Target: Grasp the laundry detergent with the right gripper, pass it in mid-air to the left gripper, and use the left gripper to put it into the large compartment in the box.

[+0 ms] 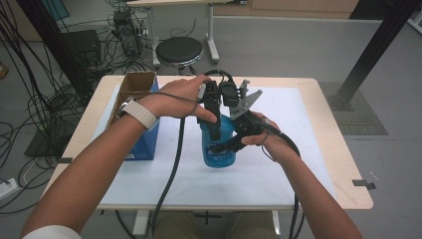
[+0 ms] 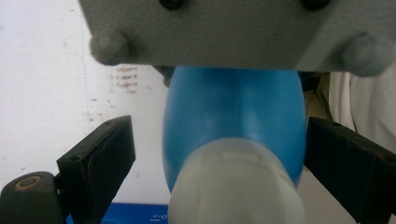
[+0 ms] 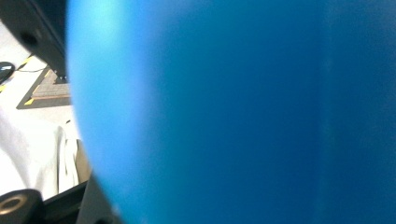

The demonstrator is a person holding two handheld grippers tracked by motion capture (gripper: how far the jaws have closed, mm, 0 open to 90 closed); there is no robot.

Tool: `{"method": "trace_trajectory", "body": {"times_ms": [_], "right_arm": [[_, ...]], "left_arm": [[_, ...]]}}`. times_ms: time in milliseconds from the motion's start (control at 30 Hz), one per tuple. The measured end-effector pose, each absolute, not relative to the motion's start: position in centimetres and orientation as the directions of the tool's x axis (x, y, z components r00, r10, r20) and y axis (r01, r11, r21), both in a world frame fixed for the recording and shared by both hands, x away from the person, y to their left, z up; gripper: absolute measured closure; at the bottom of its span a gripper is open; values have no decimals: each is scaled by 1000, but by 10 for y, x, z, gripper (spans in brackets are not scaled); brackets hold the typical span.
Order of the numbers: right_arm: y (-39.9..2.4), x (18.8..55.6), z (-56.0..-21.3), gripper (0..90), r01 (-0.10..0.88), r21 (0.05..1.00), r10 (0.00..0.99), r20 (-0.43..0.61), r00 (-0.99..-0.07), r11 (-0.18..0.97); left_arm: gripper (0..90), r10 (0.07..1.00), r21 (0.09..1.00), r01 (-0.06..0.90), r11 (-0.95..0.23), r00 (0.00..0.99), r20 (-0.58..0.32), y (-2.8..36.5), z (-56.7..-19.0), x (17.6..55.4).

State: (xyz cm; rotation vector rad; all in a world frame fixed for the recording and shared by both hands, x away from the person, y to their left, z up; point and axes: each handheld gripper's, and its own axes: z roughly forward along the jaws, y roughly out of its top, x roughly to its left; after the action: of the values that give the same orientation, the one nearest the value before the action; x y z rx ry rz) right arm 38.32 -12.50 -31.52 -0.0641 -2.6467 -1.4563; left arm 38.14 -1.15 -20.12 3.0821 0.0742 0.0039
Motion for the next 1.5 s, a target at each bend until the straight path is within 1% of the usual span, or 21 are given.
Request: {"method": "trace_trajectory", "body": {"times_ms": [33,67,567,700,1200,1433,1500], "right_arm": [[-125,384,-315,433,81,845,-23,109,-994,529],[-125,383,-314,433,91,845,-24,122,-992,526],[-126,382,-309,433,93,853,-22,122,-992,514],[-126,382,-309,433,105,853,-23,136,-990,512],[-125,381,-309,433,100,853,-24,131,-991,512],[-125,381,-309,433,101,852,-28,134,-991,513],[-125,381,-309,433,99,853,-28,132,-991,512]], "left_arm": [[102,47,58,47,-997,999,1,-12,-201,381],[104,48,58,48,-997,999,0,-12,-202,381],[143,35,53,35,-998,999,-1,-14,-206,380],[156,34,55,34,-998,999,-2,-14,-206,380],[204,33,62,33,-998,999,-3,-12,-206,380],[243,29,59,30,-998,1000,-3,-12,-207,380],[286,33,64,34,-997,999,-13,-12,-207,381]]}}
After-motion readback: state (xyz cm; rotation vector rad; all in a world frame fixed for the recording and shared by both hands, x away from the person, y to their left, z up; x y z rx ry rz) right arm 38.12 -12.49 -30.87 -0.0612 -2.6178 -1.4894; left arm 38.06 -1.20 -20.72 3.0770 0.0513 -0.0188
